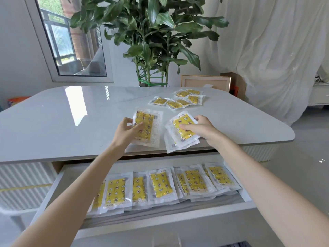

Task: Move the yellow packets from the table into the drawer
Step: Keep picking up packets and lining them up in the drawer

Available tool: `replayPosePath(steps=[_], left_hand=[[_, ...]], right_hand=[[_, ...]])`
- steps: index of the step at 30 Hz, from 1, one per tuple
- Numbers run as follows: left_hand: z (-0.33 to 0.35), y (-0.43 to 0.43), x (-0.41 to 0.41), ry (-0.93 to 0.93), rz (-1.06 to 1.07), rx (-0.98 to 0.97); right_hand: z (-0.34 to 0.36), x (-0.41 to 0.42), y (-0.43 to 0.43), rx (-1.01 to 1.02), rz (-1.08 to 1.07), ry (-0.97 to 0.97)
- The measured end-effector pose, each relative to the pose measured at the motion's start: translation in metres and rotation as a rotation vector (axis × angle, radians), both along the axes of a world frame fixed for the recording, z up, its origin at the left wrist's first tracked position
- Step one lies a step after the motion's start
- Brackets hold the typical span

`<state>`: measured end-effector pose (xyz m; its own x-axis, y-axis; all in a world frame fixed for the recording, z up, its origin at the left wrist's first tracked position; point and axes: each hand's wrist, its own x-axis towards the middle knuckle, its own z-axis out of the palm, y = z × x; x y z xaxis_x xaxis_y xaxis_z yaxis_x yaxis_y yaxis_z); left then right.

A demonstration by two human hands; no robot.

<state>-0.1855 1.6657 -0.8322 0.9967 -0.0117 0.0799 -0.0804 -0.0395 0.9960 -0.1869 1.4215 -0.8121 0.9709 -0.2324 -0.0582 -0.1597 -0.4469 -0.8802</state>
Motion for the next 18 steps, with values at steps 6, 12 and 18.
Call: replayPosePath(steps=[6, 12, 18], left_hand=[[0.021, 0.033, -0.052, 0.051, -0.089, 0.068], [0.018, 0.073, -0.092, 0.221, -0.177, 0.156], [-0.009, 0.107, -0.107, 0.410, -0.279, 0.274]], right_hand=[[0.001, -0.046, 0.021, 0.064, 0.273, 0.092], [-0.007, -0.079, 0.050, 0.145, 0.478, 0.296], [-0.033, -0.088, 0.084, 0.144, 0.556, 0.431]])
